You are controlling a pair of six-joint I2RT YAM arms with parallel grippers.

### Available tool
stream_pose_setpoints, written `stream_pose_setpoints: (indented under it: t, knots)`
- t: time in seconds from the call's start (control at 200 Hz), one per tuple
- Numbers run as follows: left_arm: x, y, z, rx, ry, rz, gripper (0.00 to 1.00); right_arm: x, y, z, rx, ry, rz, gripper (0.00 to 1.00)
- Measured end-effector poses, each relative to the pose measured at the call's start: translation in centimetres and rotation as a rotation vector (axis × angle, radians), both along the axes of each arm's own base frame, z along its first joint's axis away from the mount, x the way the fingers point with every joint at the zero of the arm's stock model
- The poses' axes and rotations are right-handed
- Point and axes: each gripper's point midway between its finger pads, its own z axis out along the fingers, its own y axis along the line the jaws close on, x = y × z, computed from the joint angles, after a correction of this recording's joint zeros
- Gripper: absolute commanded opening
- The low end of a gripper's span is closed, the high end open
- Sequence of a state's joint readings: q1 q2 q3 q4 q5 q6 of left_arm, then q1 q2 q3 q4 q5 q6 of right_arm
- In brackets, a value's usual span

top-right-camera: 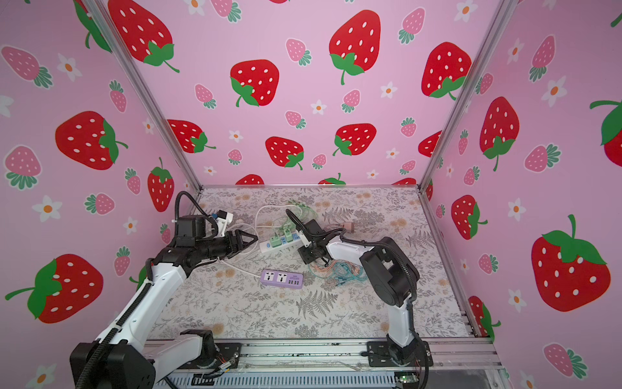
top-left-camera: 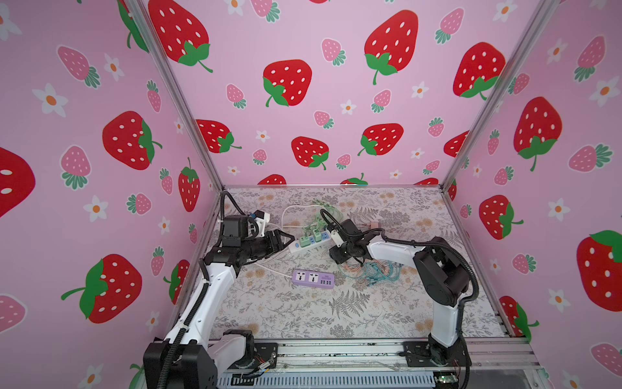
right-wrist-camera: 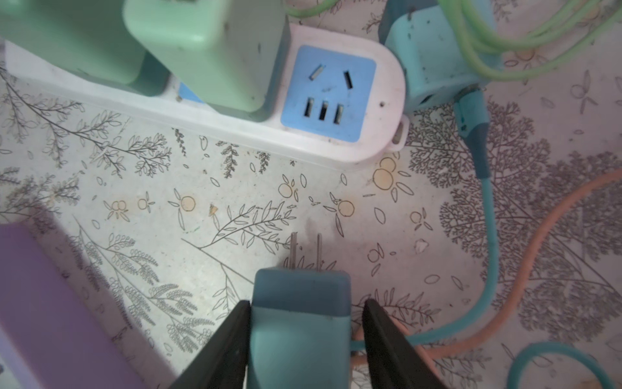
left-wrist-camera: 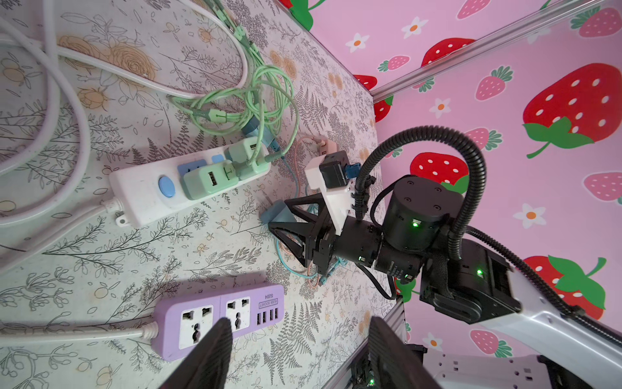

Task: Insert plugs into power strip
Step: Place the plug at the center of the table, then pick up the plug from the center of the table.

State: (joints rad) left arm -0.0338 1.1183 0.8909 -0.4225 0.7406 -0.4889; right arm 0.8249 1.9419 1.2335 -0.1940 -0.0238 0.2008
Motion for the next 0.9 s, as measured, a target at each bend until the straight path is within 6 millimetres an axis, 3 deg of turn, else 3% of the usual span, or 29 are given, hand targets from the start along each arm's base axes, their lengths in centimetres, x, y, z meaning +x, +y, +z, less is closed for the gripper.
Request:
stream_pose_setpoints:
  t: [0.295, 0.425, 0.59, 0.76, 0.9]
  knots:
    - [0.0, 0.0, 0.0, 0.007, -0.008, -0.006, 0.67, -0.5, -0.3, -0.7, -0.027, -0.006, -0.008, 0.58]
    - [0.0, 0.0, 0.0, 0.008, -0.008, -0.007, 0.67, -0.6, -0.4, -0.8, -0.029, -0.017, -0.01, 0.52]
    - [0.1, 0.0, -0.2, 0.008, -0.003, -0.007, 0.67, -0.8, -0.7, -0.1, -0.028, -0.03, -0.012, 0.38]
    - [0.4, -0.2, -0.7, -0.005, 0.016, -0.017, 0.67, -1.5, -0.5, 2.6, 0.023, -0.063, 0.039, 0.3]
    - [0.3, -1.3, -0.5, -0.052, 0.022, -0.063, 0.67, -3.2, 0.1, 6.9, 0.134, -0.118, 0.152, 0.23]
